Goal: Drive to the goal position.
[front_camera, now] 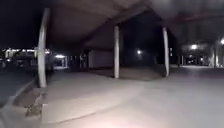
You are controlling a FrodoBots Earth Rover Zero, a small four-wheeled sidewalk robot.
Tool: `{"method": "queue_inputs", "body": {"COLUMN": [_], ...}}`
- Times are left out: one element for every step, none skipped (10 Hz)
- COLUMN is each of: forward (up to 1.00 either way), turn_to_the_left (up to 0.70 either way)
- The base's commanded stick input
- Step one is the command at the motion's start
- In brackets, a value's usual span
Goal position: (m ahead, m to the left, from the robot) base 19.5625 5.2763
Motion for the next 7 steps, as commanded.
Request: {"method": "queue_inputs", "body": {"forward": [1.0,1.0,1.0,1.0,1.0,1.0,1.0], "turn_to_the_left": [0.21,0.21,0.21,0.21,0.21,0.21,0.21]}}
